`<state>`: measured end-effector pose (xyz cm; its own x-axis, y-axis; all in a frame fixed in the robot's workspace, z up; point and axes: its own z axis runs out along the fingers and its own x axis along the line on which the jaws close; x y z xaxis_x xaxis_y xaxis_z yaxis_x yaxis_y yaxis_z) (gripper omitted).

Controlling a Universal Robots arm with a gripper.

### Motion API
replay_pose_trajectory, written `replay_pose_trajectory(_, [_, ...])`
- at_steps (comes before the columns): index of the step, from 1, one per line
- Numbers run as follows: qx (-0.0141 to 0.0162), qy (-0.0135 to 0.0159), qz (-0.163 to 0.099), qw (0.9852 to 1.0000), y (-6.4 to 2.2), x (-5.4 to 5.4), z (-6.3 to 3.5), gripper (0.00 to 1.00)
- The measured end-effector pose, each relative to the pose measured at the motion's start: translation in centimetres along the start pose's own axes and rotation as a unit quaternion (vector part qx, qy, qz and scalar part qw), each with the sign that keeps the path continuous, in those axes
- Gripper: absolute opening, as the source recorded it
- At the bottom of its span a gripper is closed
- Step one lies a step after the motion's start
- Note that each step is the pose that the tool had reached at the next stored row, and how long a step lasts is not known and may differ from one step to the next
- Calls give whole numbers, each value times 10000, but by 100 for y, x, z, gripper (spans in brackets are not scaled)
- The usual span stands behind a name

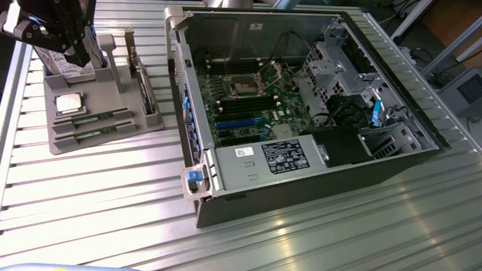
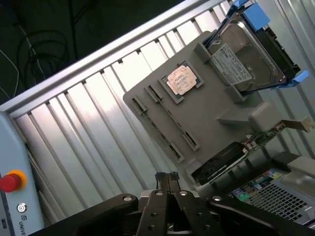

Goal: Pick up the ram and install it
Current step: 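Pick up the ram and move it above insertion slot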

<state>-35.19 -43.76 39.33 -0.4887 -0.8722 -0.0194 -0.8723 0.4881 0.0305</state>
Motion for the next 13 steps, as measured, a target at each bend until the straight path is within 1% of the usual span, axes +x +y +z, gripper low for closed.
replay_pose_trajectory(3, [-3, 7, -189, 9998, 0, 0, 0, 11])
replay_pose_trajectory(5, [-4, 10, -260, 9997, 0, 0, 0, 11])
replay_pose_trajectory(7, [-7, 14, -389, 9992, 0, 0, 0, 11])
replay_pose_trajectory(9, [-8, 16, -465, 9989, 0, 0, 0, 11])
replay_pose_trajectory(10, [-9, 18, -519, 9986, 0, 0, 0, 11])
replay_pose_trajectory(13, [-14, 25, -763, 9971, 0, 0, 0, 11])
